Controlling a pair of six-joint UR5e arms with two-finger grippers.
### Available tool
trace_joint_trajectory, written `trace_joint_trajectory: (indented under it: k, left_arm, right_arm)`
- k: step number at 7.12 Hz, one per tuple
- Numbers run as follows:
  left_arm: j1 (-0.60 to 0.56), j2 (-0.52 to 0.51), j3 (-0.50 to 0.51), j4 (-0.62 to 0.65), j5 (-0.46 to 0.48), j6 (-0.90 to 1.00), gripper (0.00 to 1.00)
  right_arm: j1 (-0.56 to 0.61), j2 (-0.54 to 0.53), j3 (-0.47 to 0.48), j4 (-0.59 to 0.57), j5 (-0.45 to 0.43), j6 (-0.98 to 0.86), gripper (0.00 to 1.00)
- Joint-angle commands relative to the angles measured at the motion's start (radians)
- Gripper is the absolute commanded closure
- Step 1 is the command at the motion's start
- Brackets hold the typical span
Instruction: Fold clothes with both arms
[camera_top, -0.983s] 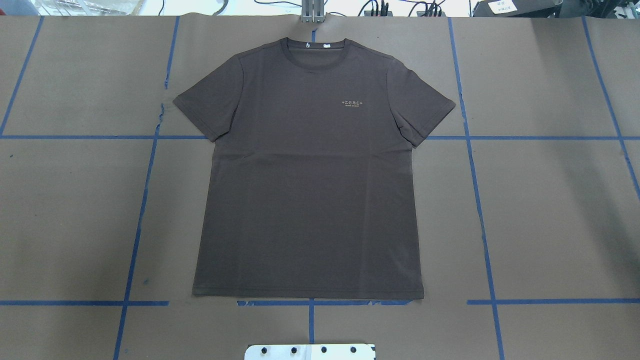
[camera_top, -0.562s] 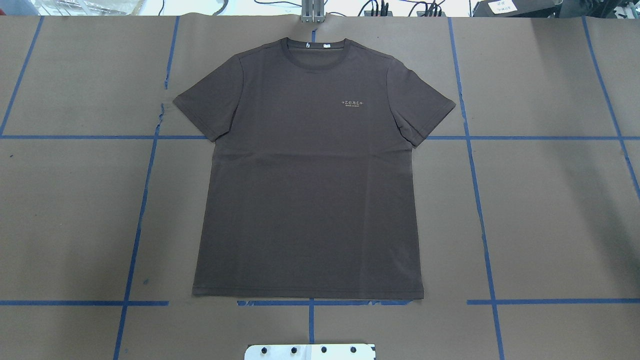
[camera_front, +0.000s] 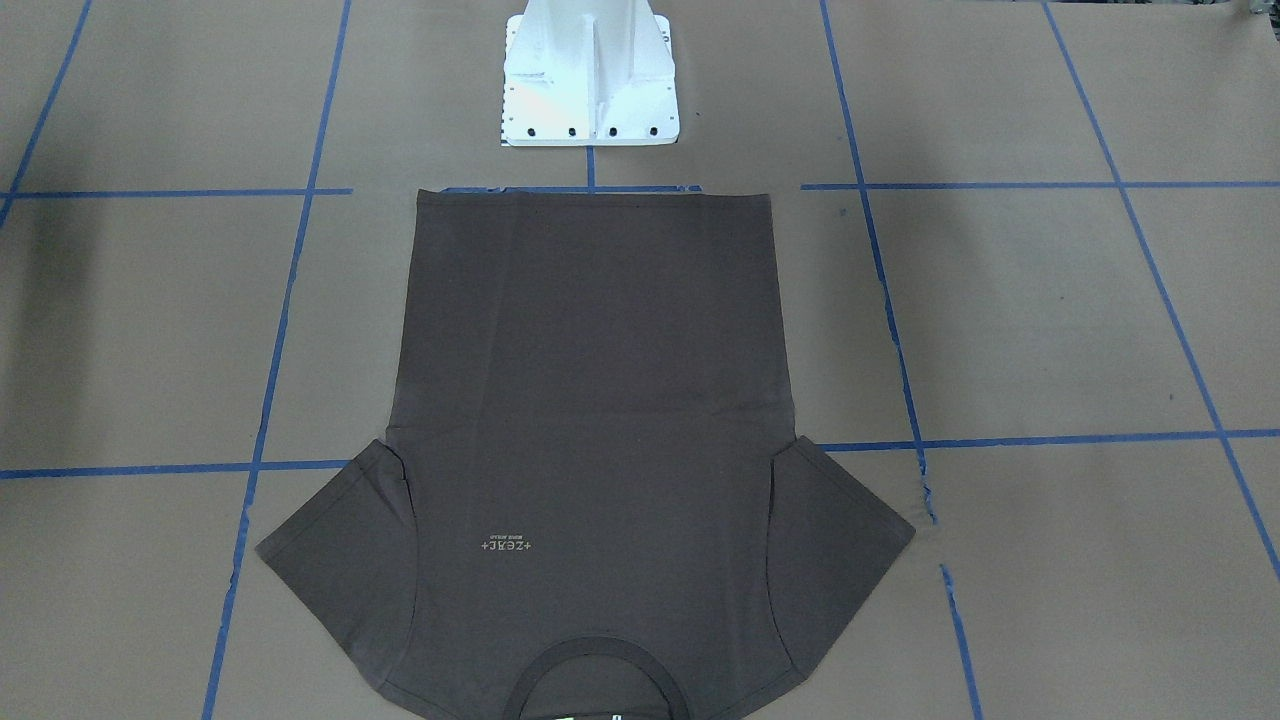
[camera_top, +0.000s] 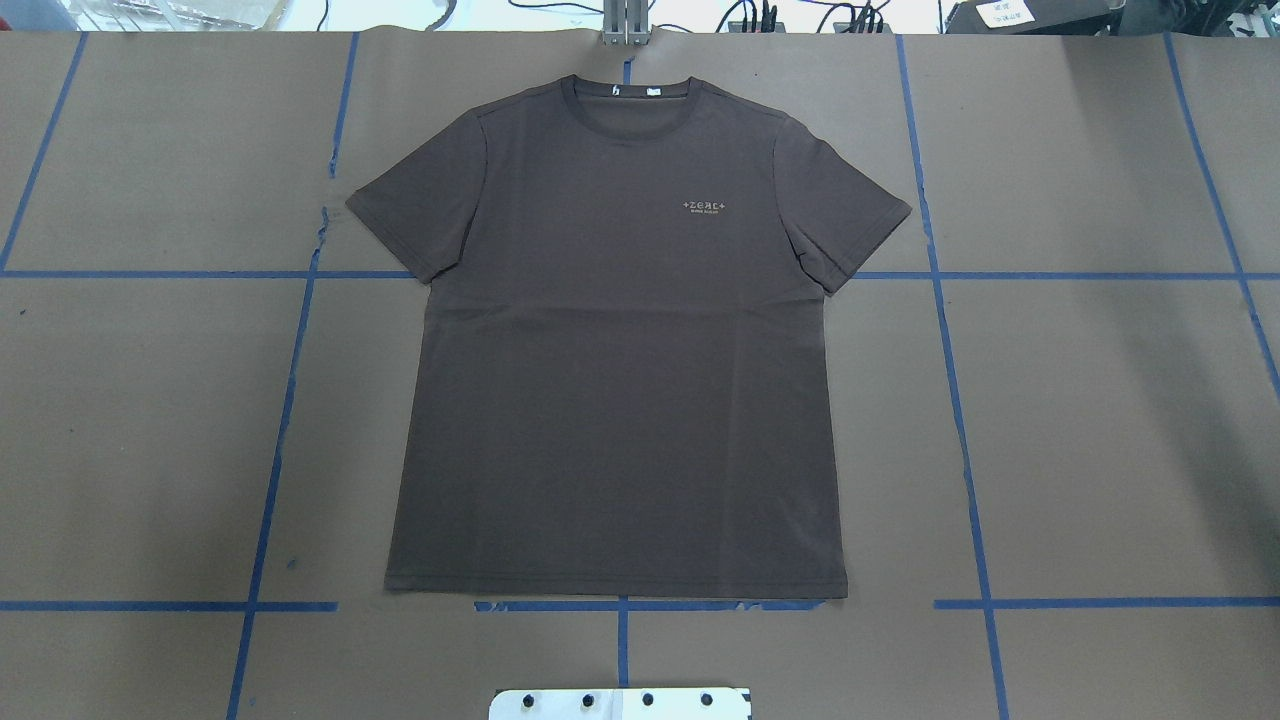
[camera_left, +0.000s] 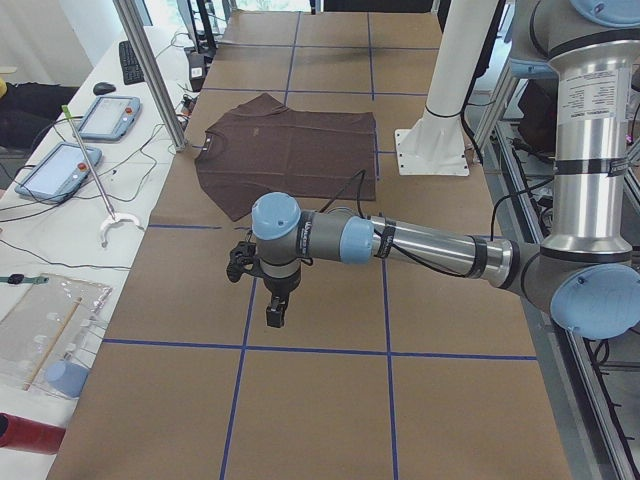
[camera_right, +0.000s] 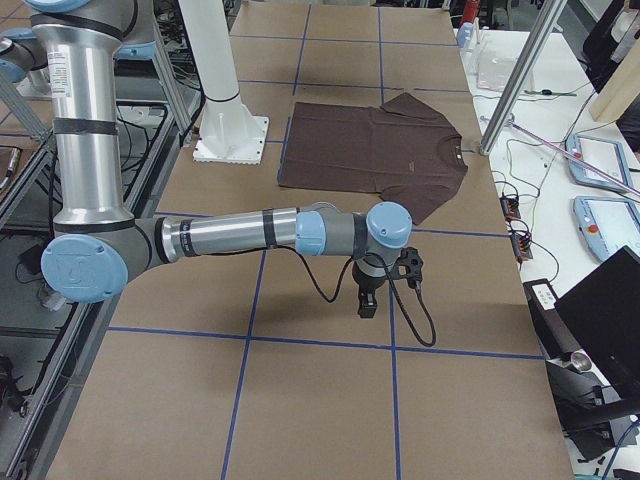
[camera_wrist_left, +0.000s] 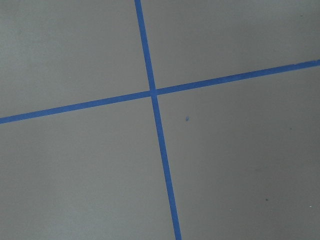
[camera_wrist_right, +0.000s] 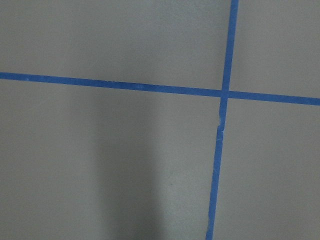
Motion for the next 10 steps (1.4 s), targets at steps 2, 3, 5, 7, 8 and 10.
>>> trace_joint_trajectory:
  k: [2,3,5,7,8,10]
  left_arm:
    - [0.001,0.003,-0.049,-0.018,-0.034,-0.022,0.0]
    - [0.001,0.006,-0.061,-0.018,-0.034,-0.021,0.0]
    - [0.001,0.009,-0.068,-0.016,-0.034,-0.022,0.0]
    - [0.001,0.011,-0.072,-0.016,-0.034,-0.022,0.0]
    - [0.001,0.011,-0.072,-0.016,-0.034,-0.022,0.0]
    - [0.001,0.013,-0.077,-0.016,-0.034,-0.022,0.0]
  right_arm:
    - [-0.135,0.028,0.01,0.191,0.003,0.08,0.0]
    - [-0.193,0.083,0.005,0.216,-0.005,0.274,0.0]
    - [-0.291,0.21,-0.05,0.286,-0.069,0.575,0.0]
    - [-0.406,0.336,-0.218,0.508,-0.204,0.876,0.06]
    - [-0.448,0.406,-0.292,0.573,-0.268,1.037,0.1]
    - [-0.495,0.546,-0.454,0.58,-0.36,1.136,0.12]
